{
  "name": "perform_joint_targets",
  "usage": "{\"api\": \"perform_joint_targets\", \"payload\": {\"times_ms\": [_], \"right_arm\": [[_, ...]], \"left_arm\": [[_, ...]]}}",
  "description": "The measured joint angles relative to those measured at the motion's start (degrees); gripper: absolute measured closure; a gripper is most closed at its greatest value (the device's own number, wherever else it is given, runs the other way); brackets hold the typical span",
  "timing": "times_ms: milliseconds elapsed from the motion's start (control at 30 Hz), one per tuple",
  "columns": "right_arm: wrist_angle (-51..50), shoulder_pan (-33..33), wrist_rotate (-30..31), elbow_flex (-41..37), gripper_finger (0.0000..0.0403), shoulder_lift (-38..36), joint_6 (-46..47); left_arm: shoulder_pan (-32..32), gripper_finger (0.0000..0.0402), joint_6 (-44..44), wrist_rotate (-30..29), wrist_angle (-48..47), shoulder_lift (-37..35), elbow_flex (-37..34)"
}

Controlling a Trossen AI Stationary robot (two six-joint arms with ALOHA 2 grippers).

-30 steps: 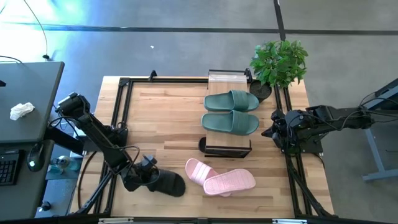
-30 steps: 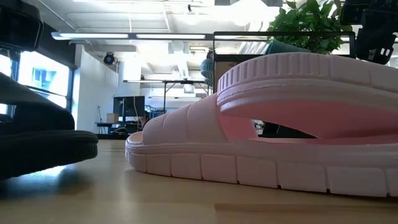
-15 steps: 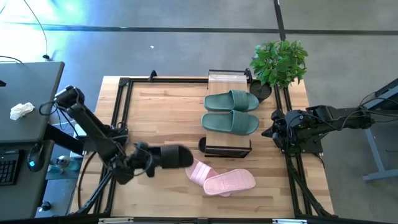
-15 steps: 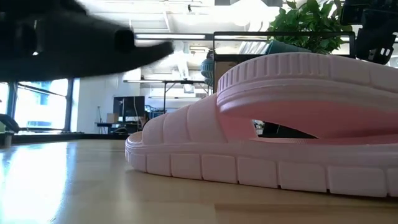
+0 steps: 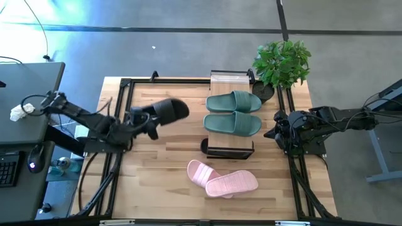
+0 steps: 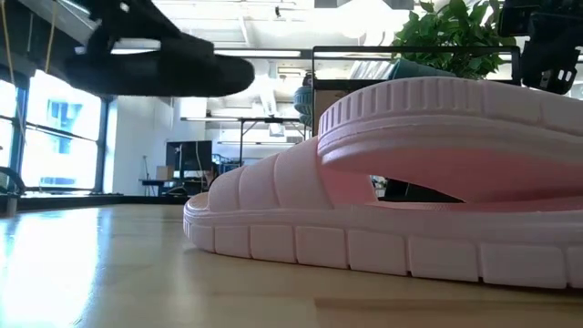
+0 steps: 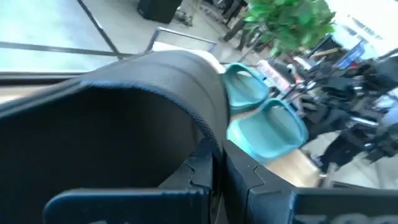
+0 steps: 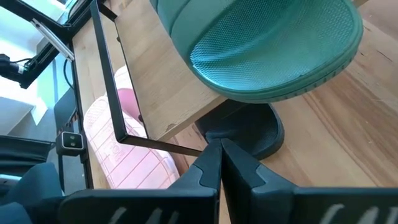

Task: Pick and place slides into the shelf
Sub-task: Put the black slipper under the shelf

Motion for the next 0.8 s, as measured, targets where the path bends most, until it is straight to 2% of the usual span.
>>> {"api": "perform_joint_targets", "payload": {"times_ms": [100, 200, 367, 467, 600, 800], "right_arm": [[0.03, 0.00, 0.21, 0.00, 0.0402, 0.00, 0.27], [0.27, 0.00, 0.41, 0.00, 0.0402, 0.00, 0.26], [0.43, 0.00, 1.58, 0.00, 0.0402, 0.00, 0.25], [0.44, 0.00, 1.70, 0.00, 0.0402, 0.00, 0.39], [0.48, 0.00, 1.72, 0.00, 0.0402, 0.00, 0.71], [0.48, 0.00, 1.73, 0.00, 0.0402, 0.00, 0.85]], "left_arm": [[8.36, 0.0400, 2.67, 8.08, -1.45, -1.02, 0.00], [17.34, 0.0400, 3.41, 18.97, -4.85, -0.36, -0.04], [31.59, 0.0401, 5.29, 37.31, -6.70, 5.12, -0.09], [37.88, 0.0401, 8.22, 47.03, -2.02, 10.40, -0.09], [43.27, 0.0401, 10.70, 55.66, 5.91, 18.99, -0.04], [46.60, 0.0401, 9.73, 66.58, 21.40, 33.23, -0.07]]}}
